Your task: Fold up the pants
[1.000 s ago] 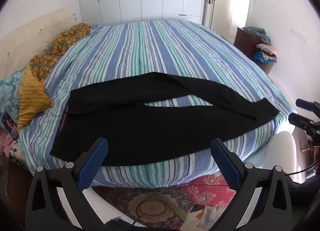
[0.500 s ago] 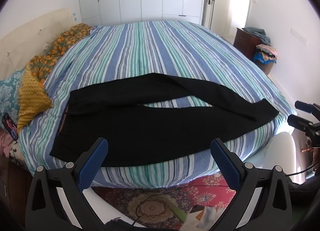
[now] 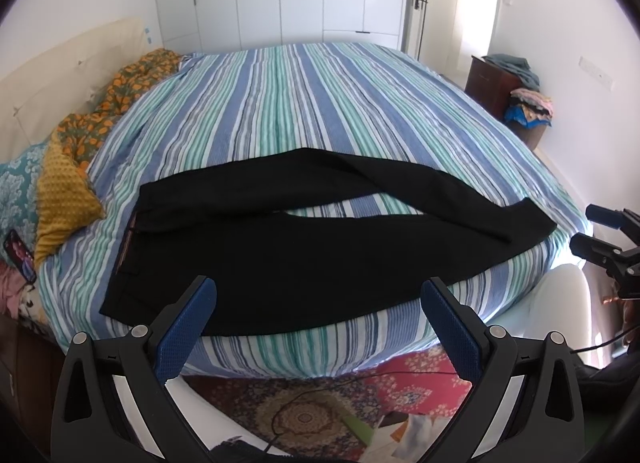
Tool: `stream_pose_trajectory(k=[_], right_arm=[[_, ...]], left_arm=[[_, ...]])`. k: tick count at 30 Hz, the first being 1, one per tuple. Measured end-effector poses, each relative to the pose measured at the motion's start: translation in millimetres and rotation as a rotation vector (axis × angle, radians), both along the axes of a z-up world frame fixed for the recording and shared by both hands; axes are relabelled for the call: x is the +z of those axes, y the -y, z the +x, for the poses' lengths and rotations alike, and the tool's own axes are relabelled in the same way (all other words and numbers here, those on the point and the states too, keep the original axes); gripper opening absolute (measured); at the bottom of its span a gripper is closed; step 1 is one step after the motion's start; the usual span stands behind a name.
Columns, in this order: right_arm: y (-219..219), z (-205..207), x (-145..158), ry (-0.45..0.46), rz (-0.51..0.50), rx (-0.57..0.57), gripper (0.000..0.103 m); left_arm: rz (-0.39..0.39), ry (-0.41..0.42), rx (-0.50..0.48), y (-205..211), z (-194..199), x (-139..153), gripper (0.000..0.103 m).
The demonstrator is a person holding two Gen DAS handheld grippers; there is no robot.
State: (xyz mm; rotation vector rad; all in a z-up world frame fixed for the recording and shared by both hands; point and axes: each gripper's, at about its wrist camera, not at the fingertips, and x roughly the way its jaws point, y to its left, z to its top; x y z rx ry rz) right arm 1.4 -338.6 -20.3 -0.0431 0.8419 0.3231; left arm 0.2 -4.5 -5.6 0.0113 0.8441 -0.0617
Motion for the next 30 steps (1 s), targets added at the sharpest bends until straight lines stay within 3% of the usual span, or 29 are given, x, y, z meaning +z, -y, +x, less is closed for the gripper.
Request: stream_pose_trajectory(k=[30], right_arm=[[-6.4,4.5,-6.9,-0.032,0.01,-0.003,0.103]], left_arm=[[-0.006,-0.029,-0.006,0.2,3.4,-8.4,0.102]])
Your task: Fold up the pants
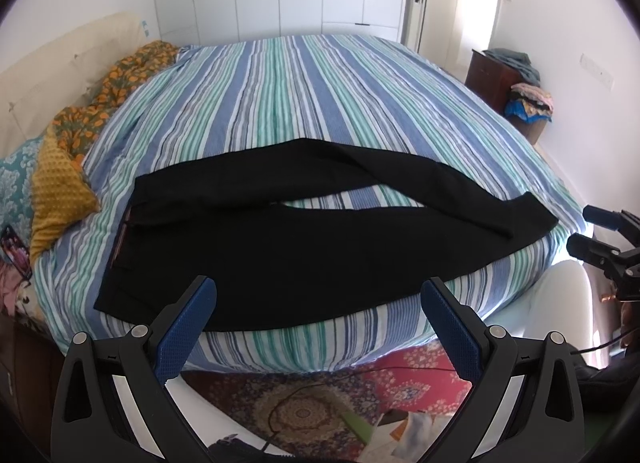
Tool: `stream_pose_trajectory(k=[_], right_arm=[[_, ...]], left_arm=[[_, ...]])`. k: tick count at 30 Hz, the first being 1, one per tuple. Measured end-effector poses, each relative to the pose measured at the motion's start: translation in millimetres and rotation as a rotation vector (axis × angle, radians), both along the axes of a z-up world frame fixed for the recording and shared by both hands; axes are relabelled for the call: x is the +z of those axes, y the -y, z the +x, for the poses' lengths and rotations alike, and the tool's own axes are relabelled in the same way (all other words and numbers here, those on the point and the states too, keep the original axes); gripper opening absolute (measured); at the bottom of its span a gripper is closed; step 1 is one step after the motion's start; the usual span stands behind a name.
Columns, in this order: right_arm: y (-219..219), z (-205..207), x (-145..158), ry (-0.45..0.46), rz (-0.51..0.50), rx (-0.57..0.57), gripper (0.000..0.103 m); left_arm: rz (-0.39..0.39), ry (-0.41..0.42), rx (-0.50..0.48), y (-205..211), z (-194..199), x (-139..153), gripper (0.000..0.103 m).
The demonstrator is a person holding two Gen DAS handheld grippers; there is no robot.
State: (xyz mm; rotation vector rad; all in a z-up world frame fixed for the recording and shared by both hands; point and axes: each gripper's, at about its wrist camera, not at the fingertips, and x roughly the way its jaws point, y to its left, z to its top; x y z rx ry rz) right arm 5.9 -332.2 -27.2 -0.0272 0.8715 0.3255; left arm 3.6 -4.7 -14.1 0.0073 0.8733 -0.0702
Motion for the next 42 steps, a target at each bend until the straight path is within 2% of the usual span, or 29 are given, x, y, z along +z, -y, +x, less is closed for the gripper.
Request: stream_pose_trajectory(k=[42], right_arm=[[2.6,-1.7,-4.6,-0.002,0.028,-0.016,0.103]], left_arm=[[-0.004,-0.003,-0.002,1.0,-0.6,0.0,0.102]])
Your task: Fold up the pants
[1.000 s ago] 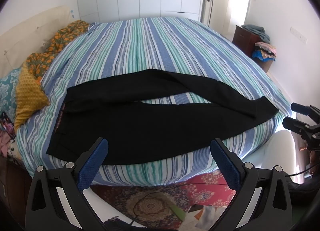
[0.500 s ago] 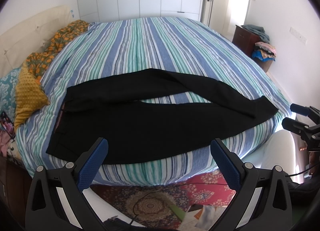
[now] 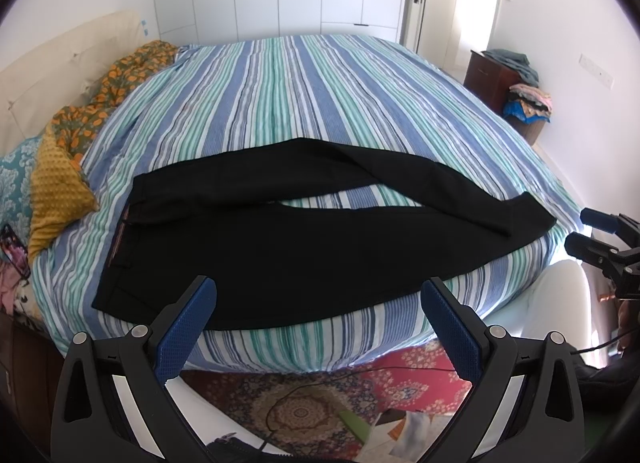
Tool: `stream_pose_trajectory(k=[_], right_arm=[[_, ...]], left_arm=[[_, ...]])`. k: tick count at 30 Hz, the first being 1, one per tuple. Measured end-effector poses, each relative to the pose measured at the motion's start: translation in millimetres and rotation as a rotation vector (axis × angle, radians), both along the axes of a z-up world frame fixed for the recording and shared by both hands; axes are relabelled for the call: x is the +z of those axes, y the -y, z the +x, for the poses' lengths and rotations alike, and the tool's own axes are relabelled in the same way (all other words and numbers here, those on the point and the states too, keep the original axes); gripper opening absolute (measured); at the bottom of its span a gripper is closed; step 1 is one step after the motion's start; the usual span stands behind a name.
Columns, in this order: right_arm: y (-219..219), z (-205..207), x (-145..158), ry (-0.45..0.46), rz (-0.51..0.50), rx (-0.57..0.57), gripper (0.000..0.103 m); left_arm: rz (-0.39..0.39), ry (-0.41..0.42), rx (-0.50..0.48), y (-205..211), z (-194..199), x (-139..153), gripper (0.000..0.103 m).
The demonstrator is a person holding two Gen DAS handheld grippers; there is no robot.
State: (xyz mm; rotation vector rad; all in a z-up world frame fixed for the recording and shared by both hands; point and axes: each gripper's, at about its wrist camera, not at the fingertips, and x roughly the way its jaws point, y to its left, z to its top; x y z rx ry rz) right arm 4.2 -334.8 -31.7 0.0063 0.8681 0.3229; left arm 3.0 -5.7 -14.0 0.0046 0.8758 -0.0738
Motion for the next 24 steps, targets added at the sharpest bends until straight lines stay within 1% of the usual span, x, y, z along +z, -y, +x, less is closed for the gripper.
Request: stream_pose_trajectory(k=[15,24], right_arm=[[1.9,0.3,-3.7,-0.004,0.002,-0.016,0.103],[6.4,0.2,-2.6,0.003,0.007,-0.051,0.103]], left_arm=[[0.001,0.005,-0.001,1.9,-1.0,0.1,0.102],[0.002,0.007,-0.001,2.7,-1.5,0.3,0.102]])
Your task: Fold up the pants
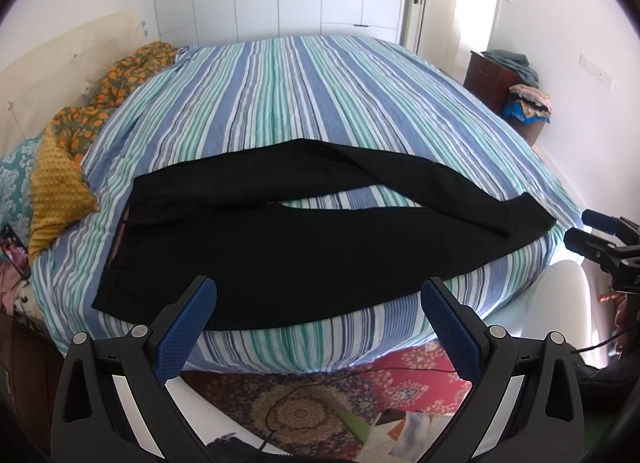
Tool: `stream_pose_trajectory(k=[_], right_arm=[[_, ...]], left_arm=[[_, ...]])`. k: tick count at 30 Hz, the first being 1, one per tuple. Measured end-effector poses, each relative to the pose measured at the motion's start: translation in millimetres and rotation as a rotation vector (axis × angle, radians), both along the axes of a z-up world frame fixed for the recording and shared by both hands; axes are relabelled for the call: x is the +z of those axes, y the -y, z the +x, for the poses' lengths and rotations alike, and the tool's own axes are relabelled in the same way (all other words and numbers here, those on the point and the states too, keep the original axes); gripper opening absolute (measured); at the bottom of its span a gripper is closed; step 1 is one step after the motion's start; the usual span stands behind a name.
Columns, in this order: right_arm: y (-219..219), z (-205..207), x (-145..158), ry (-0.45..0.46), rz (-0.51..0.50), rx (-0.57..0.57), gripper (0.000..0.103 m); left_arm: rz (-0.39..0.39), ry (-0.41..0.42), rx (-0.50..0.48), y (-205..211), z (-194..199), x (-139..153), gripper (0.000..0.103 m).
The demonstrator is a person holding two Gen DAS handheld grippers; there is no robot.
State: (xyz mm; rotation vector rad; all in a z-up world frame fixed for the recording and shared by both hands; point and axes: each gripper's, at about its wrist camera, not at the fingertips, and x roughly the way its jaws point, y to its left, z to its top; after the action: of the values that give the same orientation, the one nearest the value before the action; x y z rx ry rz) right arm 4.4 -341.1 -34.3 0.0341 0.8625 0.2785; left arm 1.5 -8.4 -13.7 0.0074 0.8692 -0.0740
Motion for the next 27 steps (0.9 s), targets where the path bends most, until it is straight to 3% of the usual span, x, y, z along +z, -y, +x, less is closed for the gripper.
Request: stream_pose_trajectory(k=[27], right_arm=[[2.3,-1.3,2.3,0.021,-0.054,-0.029,0.103]], left_arm=[[0.009,0.013,0.002,-1.8,0.2,6.2,0.102]])
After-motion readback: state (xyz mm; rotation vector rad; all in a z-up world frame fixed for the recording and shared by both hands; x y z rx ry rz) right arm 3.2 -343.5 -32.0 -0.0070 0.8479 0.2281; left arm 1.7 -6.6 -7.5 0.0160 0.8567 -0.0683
